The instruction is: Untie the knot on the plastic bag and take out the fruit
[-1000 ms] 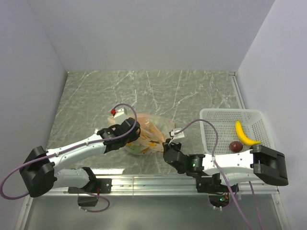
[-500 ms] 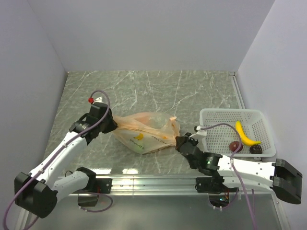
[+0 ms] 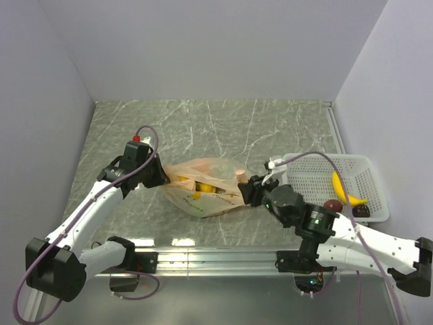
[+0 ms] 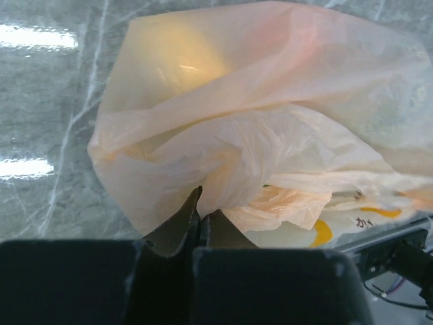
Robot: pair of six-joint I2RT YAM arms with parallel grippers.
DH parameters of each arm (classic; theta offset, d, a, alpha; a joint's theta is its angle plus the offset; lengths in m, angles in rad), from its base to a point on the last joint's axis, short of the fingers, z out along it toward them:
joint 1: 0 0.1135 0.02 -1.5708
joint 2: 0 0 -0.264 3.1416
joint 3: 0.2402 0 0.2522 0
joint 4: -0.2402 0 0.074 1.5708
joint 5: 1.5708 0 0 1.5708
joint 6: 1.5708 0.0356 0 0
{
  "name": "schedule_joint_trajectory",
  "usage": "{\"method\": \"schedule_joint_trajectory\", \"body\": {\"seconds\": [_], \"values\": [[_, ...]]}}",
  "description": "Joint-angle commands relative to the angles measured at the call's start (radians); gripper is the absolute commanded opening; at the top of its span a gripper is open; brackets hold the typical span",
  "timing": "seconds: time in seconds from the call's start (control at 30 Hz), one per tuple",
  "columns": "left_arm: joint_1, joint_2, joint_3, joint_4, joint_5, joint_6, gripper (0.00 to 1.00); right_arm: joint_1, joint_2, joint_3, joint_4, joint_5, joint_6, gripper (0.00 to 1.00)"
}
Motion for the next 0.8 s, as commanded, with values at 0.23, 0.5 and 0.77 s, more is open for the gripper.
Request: {"method": "schedule_joint_trajectory", "body": {"seconds": [0.23, 0.5, 0.77], "values": [[0.003, -0.058, 0.022, 0.047, 0.108, 0.034, 0.00, -0.051, 0.287, 0.302, -0.017, -0.460, -0.393, 0.27], [0.003, -0.085, 0.002, 0.046, 0.146, 0.037, 0.01, -0.073, 0.549, 0.354, 0.080, -0.319, -0.544, 0.61], [0.003, -0.102, -0.009, 0.035, 0.165, 0.048, 0.01, -0.108, 0.719, 0.394, 0.105, -0.117, -0.633, 0.60]]}}
